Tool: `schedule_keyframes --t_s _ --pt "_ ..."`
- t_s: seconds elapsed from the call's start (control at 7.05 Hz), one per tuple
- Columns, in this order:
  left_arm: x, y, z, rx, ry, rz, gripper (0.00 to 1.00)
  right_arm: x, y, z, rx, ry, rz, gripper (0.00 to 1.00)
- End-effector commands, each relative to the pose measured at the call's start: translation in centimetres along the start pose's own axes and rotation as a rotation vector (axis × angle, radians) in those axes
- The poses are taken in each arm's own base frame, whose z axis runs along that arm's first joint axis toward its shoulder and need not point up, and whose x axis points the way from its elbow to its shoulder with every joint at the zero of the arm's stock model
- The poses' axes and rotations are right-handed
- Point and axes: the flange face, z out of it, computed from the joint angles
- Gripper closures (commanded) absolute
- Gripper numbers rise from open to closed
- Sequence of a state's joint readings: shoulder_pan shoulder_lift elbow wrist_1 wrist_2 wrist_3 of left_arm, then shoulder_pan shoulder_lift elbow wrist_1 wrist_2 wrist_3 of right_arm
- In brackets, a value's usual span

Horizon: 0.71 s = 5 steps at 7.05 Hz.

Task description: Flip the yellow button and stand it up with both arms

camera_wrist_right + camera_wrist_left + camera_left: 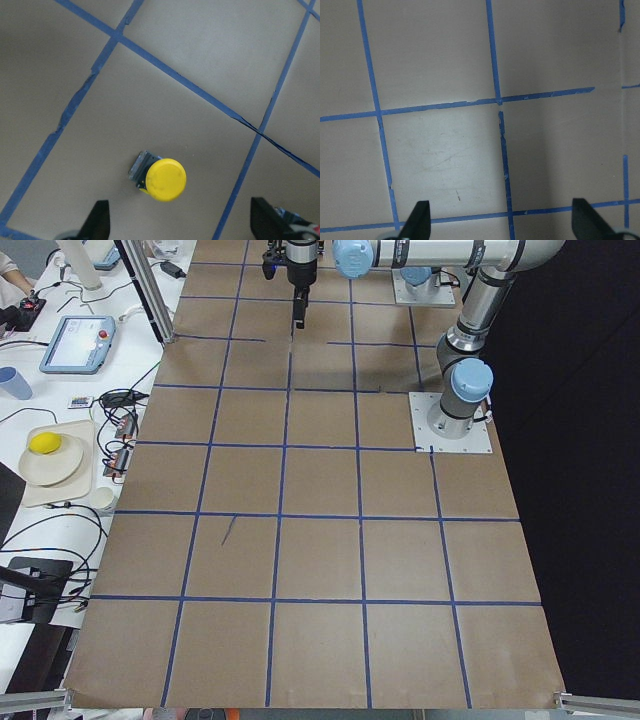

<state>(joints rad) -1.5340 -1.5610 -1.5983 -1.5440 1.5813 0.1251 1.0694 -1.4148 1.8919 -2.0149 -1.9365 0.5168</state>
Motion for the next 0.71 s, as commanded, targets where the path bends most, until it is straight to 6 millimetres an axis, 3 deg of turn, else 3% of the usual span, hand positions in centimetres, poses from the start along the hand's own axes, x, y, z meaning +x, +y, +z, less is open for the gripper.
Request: schedule_keyframes --t_s 0.0,0.28,0.57 --pt "-0.2 0.0 0.1 -0.009 -0.001 -0.005 0.00 -1.8 1.8 -7.7 -0.156 -0.059 -0.112 0.00" --pt "-0.5 0.1 -0.1 -0.009 -0.001 -0.010 0.00 -6.5 7.5 -14.8 -0.129 -0.228 -0.265 0.00" --pt "-0.5 0.0 -0.1 -0.004 -0.004 -0.009 0.00 -5.9 15.3 -19.5 -0.110 -0.247 -0.394 0.00"
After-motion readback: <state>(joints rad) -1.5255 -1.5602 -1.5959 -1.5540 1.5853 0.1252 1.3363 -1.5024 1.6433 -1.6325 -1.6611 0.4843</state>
